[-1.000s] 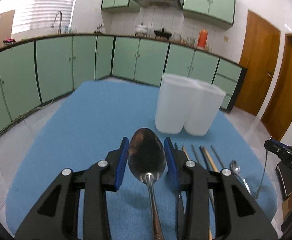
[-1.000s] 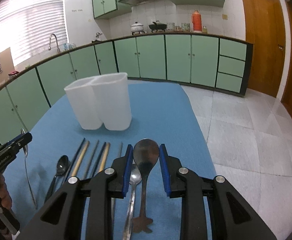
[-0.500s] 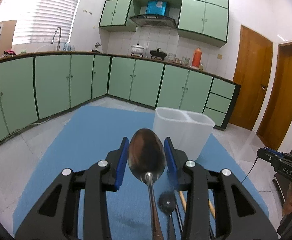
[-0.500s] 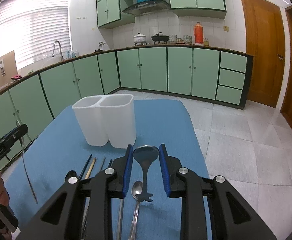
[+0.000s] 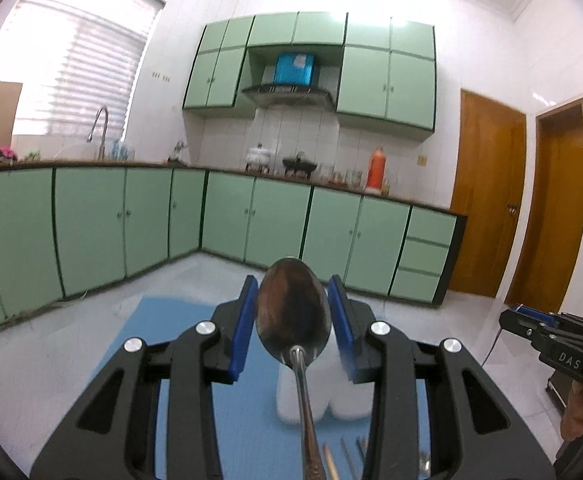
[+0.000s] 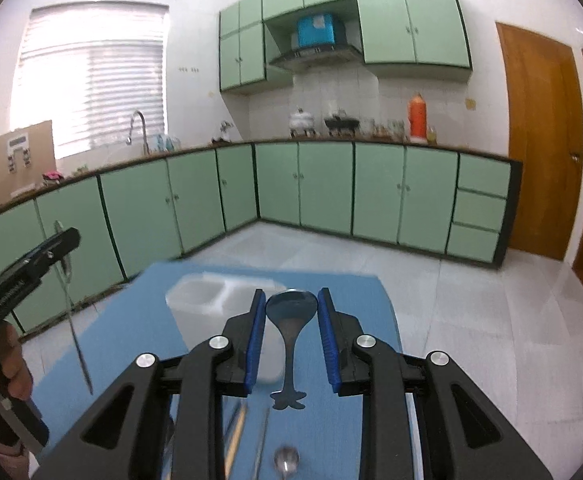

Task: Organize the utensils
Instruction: 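Carry both spoons to the white holder and drop them in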

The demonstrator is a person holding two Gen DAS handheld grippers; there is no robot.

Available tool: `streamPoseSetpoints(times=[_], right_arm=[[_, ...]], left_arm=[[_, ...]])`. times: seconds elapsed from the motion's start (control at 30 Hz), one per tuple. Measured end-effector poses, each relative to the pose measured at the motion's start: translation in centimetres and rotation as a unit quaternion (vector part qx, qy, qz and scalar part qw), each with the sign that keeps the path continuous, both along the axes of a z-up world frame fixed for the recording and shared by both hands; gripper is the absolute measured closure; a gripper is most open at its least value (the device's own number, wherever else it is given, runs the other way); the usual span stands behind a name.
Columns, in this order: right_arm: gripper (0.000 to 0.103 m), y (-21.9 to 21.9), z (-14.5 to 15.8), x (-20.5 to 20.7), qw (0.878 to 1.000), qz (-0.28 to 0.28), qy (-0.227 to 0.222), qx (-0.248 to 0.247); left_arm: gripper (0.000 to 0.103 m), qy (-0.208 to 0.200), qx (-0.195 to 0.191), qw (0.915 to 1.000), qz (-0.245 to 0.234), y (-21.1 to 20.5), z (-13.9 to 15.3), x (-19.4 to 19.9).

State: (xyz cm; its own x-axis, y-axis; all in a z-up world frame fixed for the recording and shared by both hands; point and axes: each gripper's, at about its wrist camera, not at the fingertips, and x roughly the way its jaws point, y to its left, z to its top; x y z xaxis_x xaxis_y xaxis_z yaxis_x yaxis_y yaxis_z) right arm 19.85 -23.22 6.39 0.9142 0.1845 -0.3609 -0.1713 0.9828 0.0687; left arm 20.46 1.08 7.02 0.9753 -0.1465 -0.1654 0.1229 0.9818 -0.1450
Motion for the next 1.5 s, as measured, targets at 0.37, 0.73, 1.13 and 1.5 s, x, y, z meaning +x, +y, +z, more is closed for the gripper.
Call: streamPoseSetpoints(times=[0.37,0.73,1.13,1.5], right_arm=[[0.077,2.9,3.0,8.6,0.999,0.016,-0.040,0.014],[0.077,5.2,-3.3,14.4,0.999,0.034,0.033,0.008],[0.077,5.7,-7.2,14.7,0.996,0.039,0.077,0.005],[0.066,4.7,-6.6,13.0,0.998,0.027,0.063,0.012]], left_arm=[[0.068,-0.045,0.002,0.9990,-0.005,-3.7,2.1,10.1],[0.068,0.022,0.010,0.9996,-0.011,-3.6,-3.6,15.9],[0.068,0.074,0.031,0.9966,-0.017,-3.1,-7.3,16.0],[0.049,0.068,0.031,0.9971,-0.014,-2.3,-6.8,13.8]])
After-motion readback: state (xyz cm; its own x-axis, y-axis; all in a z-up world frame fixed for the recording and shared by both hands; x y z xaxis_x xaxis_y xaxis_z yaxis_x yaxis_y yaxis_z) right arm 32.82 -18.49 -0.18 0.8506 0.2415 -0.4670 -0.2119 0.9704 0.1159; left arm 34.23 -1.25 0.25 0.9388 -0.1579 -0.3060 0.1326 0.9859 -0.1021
